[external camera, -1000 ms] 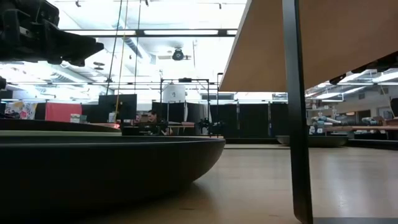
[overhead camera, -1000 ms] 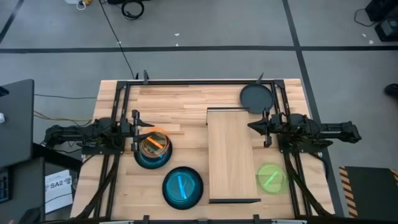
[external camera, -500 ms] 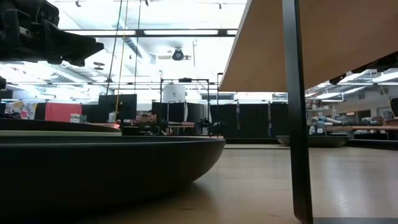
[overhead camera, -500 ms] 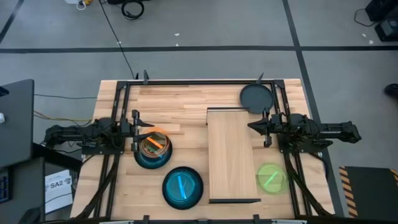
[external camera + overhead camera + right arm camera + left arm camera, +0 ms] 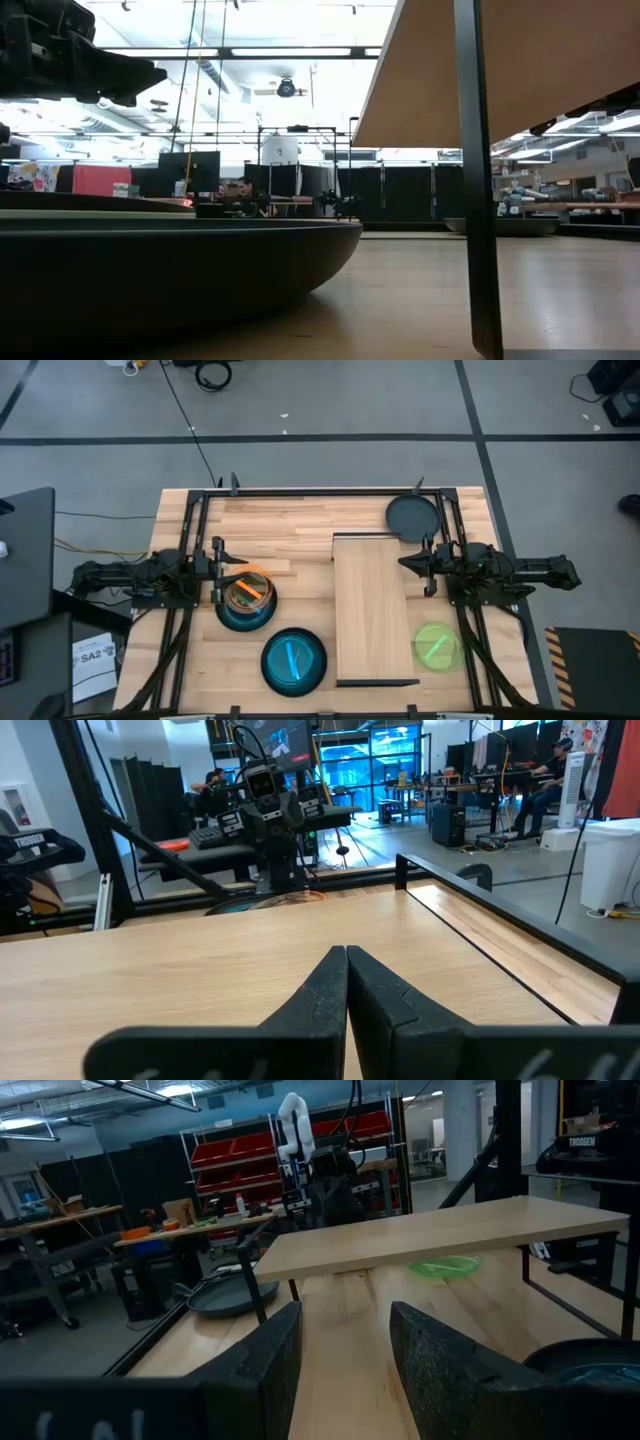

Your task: Place and stack plates onto a shelf

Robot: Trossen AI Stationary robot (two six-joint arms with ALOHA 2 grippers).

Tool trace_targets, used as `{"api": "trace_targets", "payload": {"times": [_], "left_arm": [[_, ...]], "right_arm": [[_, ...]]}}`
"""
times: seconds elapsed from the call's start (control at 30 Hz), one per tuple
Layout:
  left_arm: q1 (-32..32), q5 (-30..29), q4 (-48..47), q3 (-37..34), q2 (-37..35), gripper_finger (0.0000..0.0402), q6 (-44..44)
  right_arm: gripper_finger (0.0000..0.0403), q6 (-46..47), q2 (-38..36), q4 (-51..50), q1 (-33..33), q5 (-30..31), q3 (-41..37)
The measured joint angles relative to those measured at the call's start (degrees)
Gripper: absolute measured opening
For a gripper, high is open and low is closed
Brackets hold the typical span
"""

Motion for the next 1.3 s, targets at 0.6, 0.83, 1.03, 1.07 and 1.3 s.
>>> {"api": "trace_targets", "payload": {"times": [0.6,0.83,1.03,1.07,1.3], "left_arm": [[0.00,0.00,0.02,0.01,0.00,0.0160,-0.02],[0.00,0.00,0.02,0.00,0.00,0.0160,-0.02],[0.00,0.00,0.04,0.02,0.00,0.0160,-0.02],[0.02,0.00,0.04,0.02,0.00,0.0160,0.00],[0.01,-0.01,0.04,0.02,0.00,0.0160,-0.01]], "right_arm": [[0.0016,-0.01,0.00,0.13,-0.02,0.00,0.00],[0.0016,-0.04,0.00,0.60,-0.02,0.00,0.00],[0.0019,1.82,0.00,5.72,-0.02,0.02,0.00],[0.0021,2.03,0.00,7.15,-0.01,0.04,0.00],[0.0073,2.70,0.00,15.66,-0.01,6.02,0.00]]}}
